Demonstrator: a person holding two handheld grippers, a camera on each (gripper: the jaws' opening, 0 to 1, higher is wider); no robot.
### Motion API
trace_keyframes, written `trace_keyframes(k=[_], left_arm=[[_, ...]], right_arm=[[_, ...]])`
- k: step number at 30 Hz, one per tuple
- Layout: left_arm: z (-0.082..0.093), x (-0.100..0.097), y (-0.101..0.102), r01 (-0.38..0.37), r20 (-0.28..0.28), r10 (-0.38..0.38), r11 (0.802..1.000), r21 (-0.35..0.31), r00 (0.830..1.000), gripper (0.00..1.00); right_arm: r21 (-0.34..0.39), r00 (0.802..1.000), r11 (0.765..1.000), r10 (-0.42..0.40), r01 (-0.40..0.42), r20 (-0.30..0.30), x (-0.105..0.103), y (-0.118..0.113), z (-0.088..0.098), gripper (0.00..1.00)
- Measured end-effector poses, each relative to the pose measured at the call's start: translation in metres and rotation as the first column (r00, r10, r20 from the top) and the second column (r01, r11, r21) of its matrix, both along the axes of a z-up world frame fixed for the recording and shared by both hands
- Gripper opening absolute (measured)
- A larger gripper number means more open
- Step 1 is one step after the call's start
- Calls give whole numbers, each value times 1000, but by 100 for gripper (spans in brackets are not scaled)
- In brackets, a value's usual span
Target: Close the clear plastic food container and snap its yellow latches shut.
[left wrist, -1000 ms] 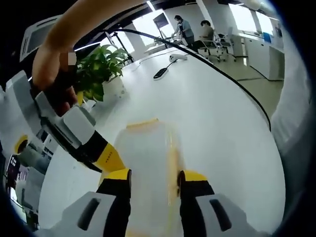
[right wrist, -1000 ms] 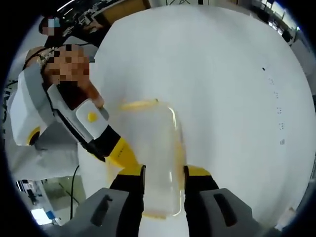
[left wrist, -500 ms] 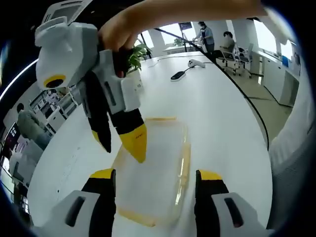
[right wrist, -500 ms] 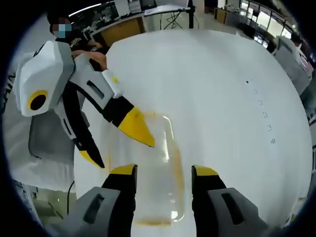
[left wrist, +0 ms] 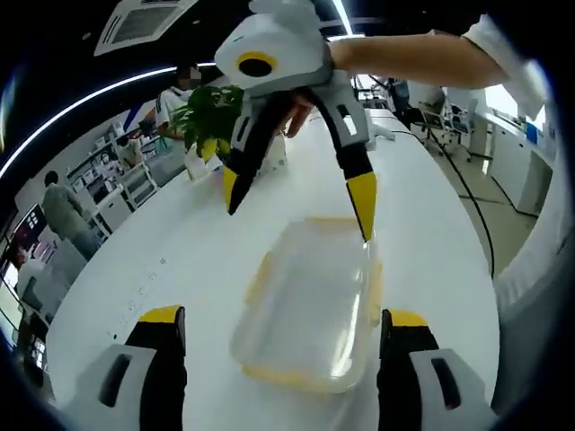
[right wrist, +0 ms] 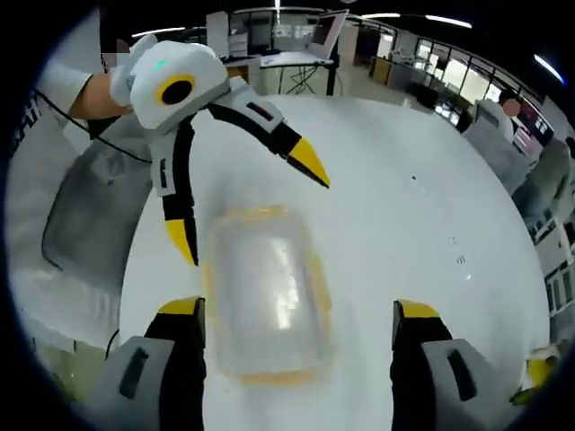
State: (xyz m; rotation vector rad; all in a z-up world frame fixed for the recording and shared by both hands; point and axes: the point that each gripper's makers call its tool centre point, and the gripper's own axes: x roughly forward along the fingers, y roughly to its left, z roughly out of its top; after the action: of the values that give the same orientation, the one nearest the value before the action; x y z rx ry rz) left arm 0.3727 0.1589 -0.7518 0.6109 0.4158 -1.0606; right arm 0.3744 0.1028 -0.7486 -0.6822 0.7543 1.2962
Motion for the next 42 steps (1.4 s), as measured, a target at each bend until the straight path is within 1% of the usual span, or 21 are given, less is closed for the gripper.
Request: trace_keyframes(k=[2, 4, 5, 9, 12, 16, 20, 24, 26, 28, 32, 35, 36, 37, 39, 42], left_arm=[[-5, 0, 0, -1, -21, 1, 1000, 3, 1000, 87], [-14, -1, 4, -2, -42, 4, 999, 36, 999, 88], [-16, -2, 5, 3, -46, -1, 999, 47, 999, 88], [-24, -4, 9, 29, -59, -24, 997, 77, 998, 89], [-29, -4, 10, 50, -74, -43, 994, 94, 996, 90], [-35, -4, 9, 63, -81, -54, 992, 113, 995, 89], [-42, -6, 10, 88, -94, -74, 984, 154, 993, 87], [-47, -10, 9, 103, -123, -84, 983, 152, 989, 86], [-50, -11, 8, 110, -125, -90, 981, 161, 988, 86], [-52, -10, 9, 108, -125, -88, 979, 170, 988, 85], [-51, -9, 8, 110, -123, -90, 981, 161, 988, 83], [-50, -8, 8, 115, -123, -96, 981, 156, 988, 77], [-50, -8, 7, 118, -126, -99, 981, 156, 987, 77], [-51, -8, 7, 111, -131, -92, 982, 151, 987, 77], [-51, -7, 7, 110, -131, -91, 983, 150, 987, 77], [-51, -8, 7, 112, -133, -92, 982, 150, 987, 77]], right_arm=[[4, 1000, 1000, 1, -1, -6, -6, -3, -7, 90], [16, 999, 1000, 0, 0, -40, -16, -5, -14, 95], [18, 999, 1000, 0, 1, -43, -17, -6, -17, 97], [-1, 999, 1000, 5, -5, -46, -22, -13, -30, 98], [4, 997, 1000, -1, 2, -72, -24, -16, -37, 99], [-15, 998, 1000, -2, 1, -67, -23, -20, -44, 96], [-27, 997, 1000, 3, -5, -83, -25, -21, -49, 96], [-35, 997, 999, 5, -8, -77, -24, -24, -53, 92], [-34, 996, 999, 2, -5, -87, -26, -25, -55, 89], [-38, 997, 999, 0, -3, -82, -26, -25, -57, 88], [-38, 997, 999, 1, -4, -77, -25, -25, -58, 87], [-47, 998, 999, -8, 5, -60, -22, -26, -58, 80], [-50, 998, 999, -12, 9, -57, -21, -26, -58, 77], [-49, 998, 999, -19, 16, -57, -19, -26, -57, 76], [-42, 997, 999, -30, 27, -68, -20, -25, -57, 76], [-43, 997, 999, -28, 25, -67, -20, -24, -57, 76]])
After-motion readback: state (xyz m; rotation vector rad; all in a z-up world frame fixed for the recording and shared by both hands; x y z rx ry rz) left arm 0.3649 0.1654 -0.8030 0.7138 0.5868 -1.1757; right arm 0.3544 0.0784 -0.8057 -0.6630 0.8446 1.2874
